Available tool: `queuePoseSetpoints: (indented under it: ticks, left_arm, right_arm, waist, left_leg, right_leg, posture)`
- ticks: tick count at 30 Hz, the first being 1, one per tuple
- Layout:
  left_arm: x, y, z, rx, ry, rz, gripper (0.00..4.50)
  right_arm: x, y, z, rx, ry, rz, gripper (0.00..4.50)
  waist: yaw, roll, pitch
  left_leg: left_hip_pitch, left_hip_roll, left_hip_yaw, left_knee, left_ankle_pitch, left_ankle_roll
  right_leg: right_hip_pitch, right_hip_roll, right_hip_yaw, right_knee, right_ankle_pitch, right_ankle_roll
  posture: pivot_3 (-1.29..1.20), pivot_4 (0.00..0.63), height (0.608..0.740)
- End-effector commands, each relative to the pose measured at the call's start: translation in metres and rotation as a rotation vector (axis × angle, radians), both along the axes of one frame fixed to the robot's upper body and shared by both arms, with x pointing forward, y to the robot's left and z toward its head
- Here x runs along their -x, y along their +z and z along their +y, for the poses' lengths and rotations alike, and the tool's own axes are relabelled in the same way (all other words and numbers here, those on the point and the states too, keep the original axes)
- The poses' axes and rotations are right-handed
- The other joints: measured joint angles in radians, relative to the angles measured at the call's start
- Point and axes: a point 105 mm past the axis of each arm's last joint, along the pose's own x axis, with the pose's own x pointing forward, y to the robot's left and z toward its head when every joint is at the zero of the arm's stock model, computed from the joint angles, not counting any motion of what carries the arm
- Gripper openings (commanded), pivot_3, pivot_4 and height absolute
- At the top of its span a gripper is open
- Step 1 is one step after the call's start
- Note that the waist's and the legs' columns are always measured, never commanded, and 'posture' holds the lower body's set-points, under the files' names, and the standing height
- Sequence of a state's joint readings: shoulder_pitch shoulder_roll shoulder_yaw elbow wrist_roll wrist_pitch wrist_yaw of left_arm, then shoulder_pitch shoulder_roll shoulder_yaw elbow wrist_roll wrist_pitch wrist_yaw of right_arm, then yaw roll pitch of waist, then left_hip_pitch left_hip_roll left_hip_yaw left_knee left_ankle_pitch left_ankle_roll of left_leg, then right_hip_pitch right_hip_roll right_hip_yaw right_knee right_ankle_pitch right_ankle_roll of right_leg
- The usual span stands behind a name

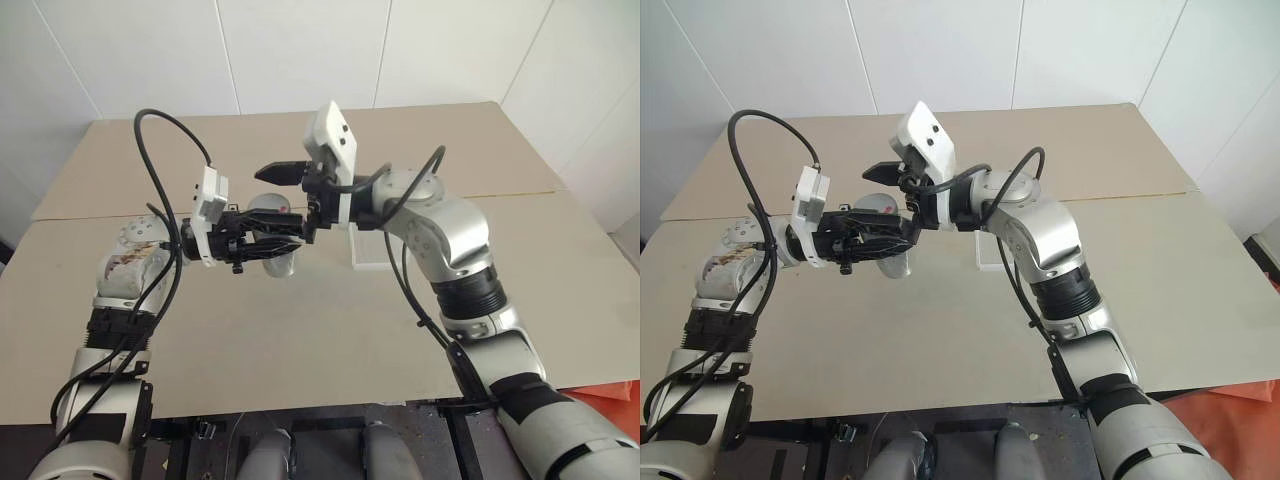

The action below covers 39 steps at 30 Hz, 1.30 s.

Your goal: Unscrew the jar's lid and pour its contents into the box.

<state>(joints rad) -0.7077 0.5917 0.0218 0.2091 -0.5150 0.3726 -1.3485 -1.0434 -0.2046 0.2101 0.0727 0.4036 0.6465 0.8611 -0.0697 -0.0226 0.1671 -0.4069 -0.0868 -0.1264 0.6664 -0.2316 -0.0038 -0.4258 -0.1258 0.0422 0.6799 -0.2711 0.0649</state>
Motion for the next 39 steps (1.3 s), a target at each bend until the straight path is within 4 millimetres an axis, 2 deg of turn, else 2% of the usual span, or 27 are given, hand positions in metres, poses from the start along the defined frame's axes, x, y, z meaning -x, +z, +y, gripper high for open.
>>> queuePoseSetpoints:
  ticks: [1, 17, 25, 28, 33, 39]
  left_arm:
    - [0.005, 0.013, 0.003, 0.000, -0.012, -0.058, 1.93]
    - [0.010, 0.014, 0.010, -0.016, -0.014, -0.053, 1.93]
    - [0.011, 0.014, 0.011, -0.024, -0.023, -0.051, 1.93]
    - [0.011, 0.015, 0.011, -0.023, -0.023, -0.051, 1.93]
    - [0.008, 0.014, 0.010, -0.018, -0.016, -0.049, 1.93]
    - [-0.001, 0.012, 0.006, -0.009, 0.002, -0.049, 1.93]
  right_arm:
    - [-0.001, 0.012, -0.003, -0.016, -0.010, -0.043, 4.44]
    - [-0.034, 0.007, -0.054, -0.003, -0.174, -0.011, 4.44]
    - [-0.039, 0.005, -0.072, -0.009, -0.202, -0.010, 4.44]
    - [-0.036, 0.005, -0.075, -0.013, -0.191, -0.013, 4.44]
    - [-0.023, 0.016, -0.073, -0.046, -0.136, -0.023, 4.44]
    - [0.002, 0.035, -0.053, -0.091, -0.022, -0.040, 4.44]
  waist:
    - [0.000, 0.000, 0.000]
    - [-0.001, 0.000, 0.000]
    - [0.007, 0.000, 0.000]
    - [-0.006, 0.000, 0.000]
    - [-0.003, 0.000, 0.000]
    - [0.000, 0.000, 0.000]
  left_leg:
    - [0.000, 0.000, 0.000, 0.000, 0.000, 0.000]
    - [0.000, 0.000, 0.000, 0.000, -0.002, 0.003]
    - [0.000, -0.001, 0.000, 0.000, -0.002, 0.003]
    - [0.000, 0.000, 0.001, 0.000, -0.002, 0.003]
    - [0.000, 0.000, 0.001, 0.000, -0.002, 0.004]
    - [0.000, 0.000, 0.001, 0.000, -0.002, 0.004]
  right_leg:
    - [0.000, 0.000, 0.000, 0.000, 0.000, 0.000]
    - [0.000, 0.000, 0.000, 0.000, 0.000, 0.000]
    - [0.001, 0.000, 0.000, -0.001, 0.000, 0.000]
    - [0.000, 0.000, 0.000, -0.001, 0.000, 0.000]
    - [0.000, 0.000, 0.000, -0.001, 0.000, 0.000]
    - [0.000, 0.000, 0.000, -0.001, 0.000, 0.000]
  posture:
    - [0.00, 0.150, 0.740]
    - [0.00, 0.150, 0.740]
    - [0.00, 0.150, 0.740]
    - [0.00, 0.150, 0.740]
    - [0.00, 0.150, 0.740]
    - [0.00, 0.150, 0.740]
